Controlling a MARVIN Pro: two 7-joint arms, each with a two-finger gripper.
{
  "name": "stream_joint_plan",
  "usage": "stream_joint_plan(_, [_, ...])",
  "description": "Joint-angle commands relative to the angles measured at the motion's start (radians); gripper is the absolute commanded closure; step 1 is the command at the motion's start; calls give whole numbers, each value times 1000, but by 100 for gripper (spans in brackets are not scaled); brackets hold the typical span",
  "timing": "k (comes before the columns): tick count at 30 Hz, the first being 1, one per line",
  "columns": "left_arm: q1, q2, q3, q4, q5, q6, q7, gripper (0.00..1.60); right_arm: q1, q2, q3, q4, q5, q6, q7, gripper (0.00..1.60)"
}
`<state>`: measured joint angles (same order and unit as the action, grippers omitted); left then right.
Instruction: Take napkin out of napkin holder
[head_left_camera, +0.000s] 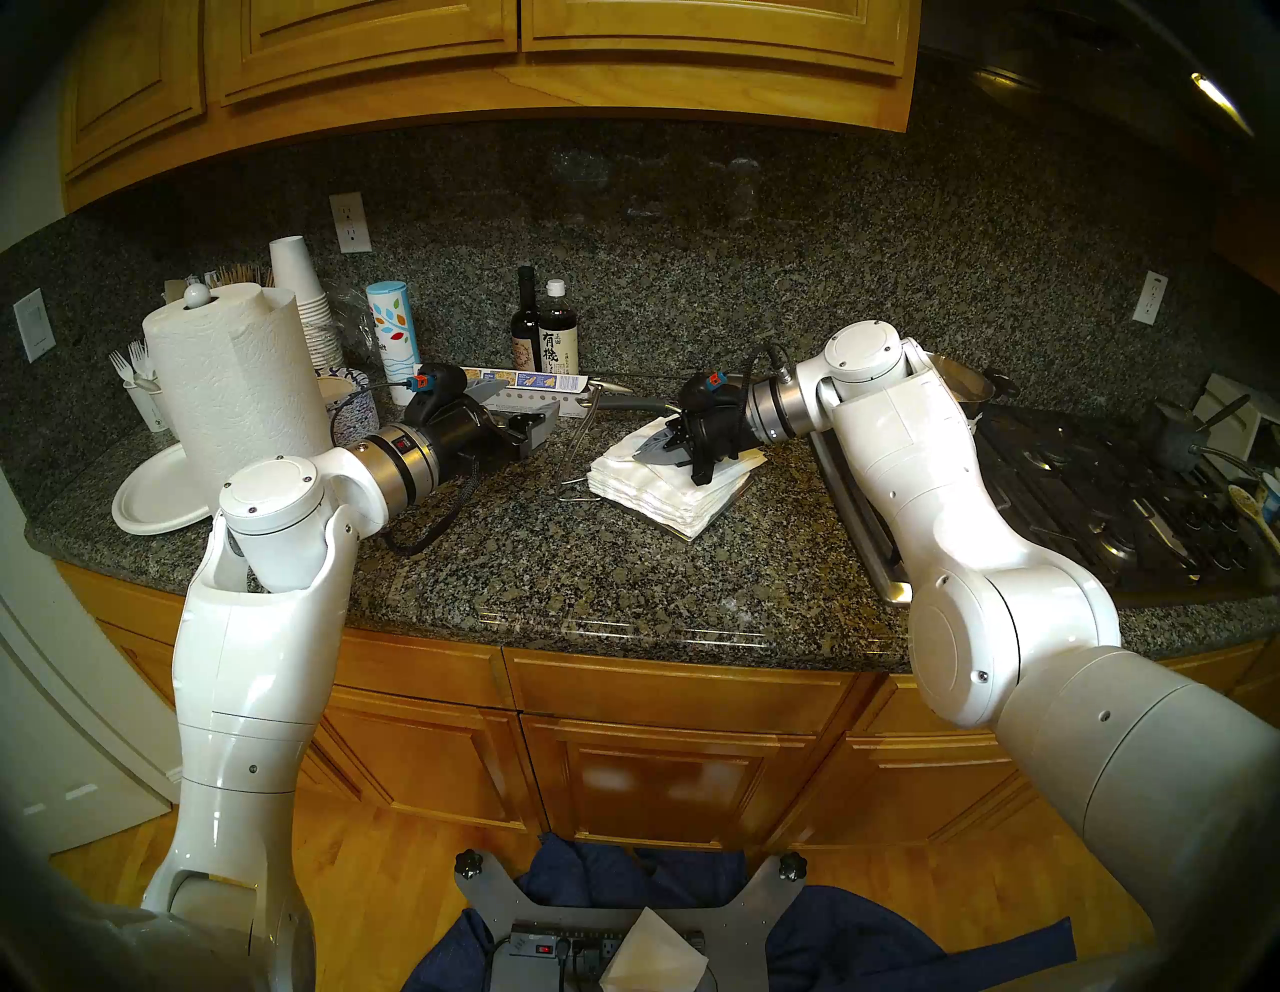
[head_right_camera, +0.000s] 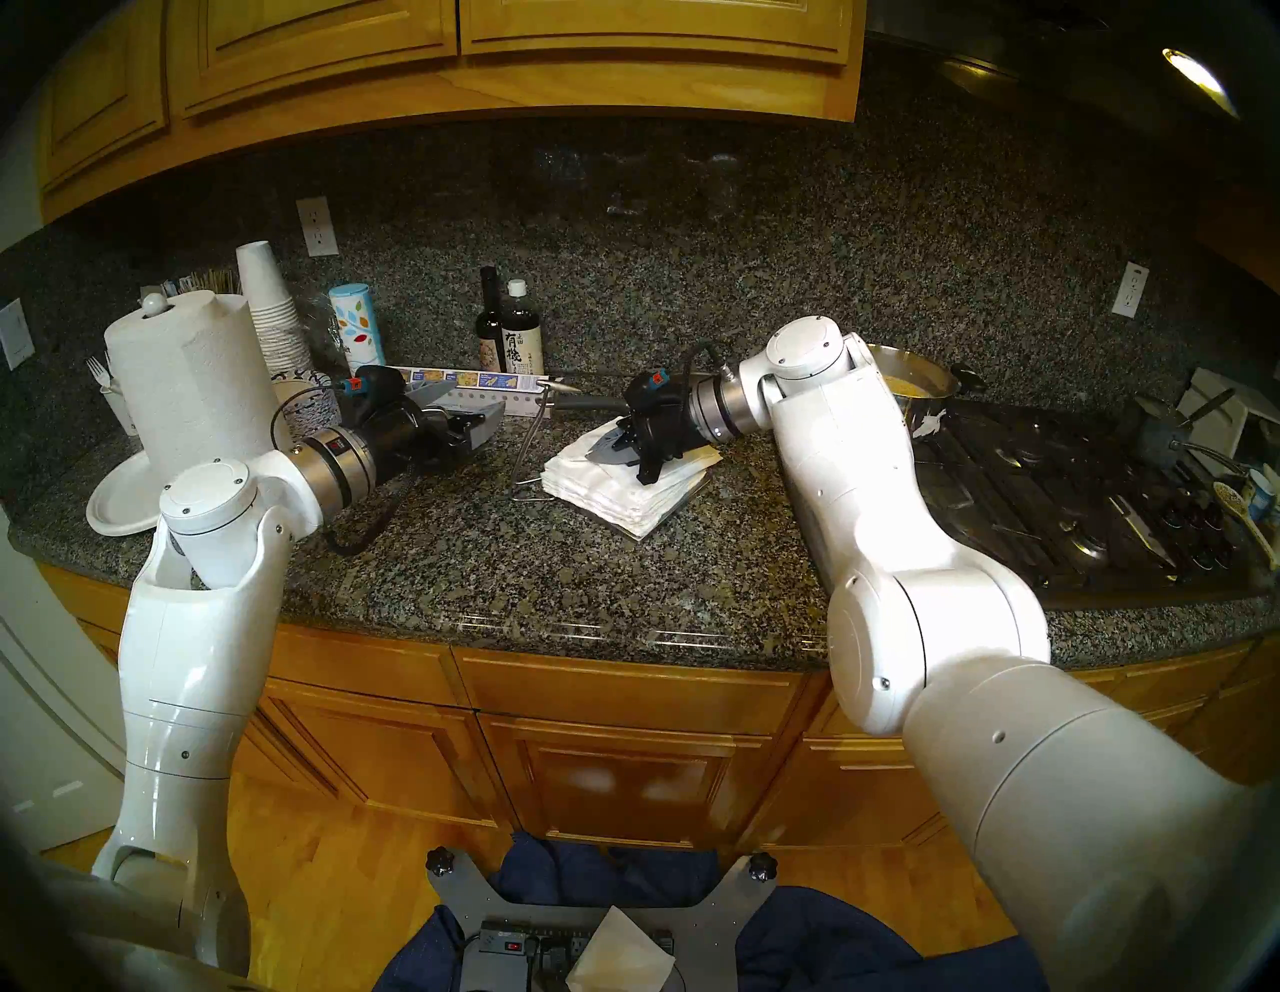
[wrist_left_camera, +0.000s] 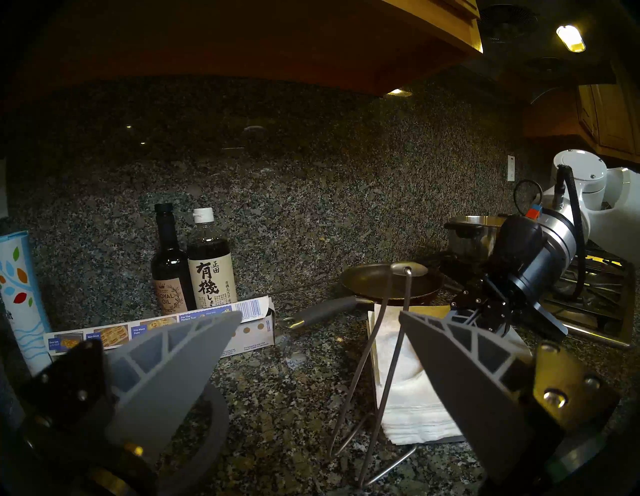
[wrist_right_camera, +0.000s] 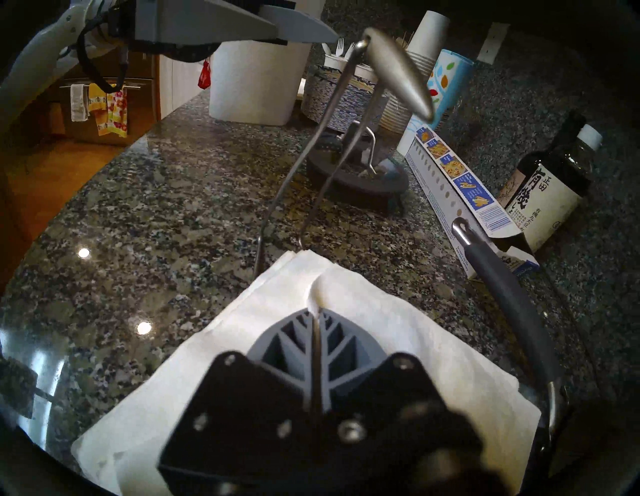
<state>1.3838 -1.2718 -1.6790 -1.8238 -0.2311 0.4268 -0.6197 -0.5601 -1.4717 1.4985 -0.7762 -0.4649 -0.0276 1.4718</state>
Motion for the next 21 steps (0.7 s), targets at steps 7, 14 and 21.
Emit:
stream_joint_plan(7, [-49, -10, 5, -11, -6, -11, -1, 0, 45, 102, 59, -176, 9, 15, 12, 160])
stream_joint_plan(14, [-55, -15, 10, -1, -6, -13, -3, 0, 37, 168, 105, -255, 10, 34, 12, 160])
stream_joint_plan(21, [-65, -23, 23, 15, -6, -16, -6, 0, -12, 228, 140, -345, 12, 75, 12, 160])
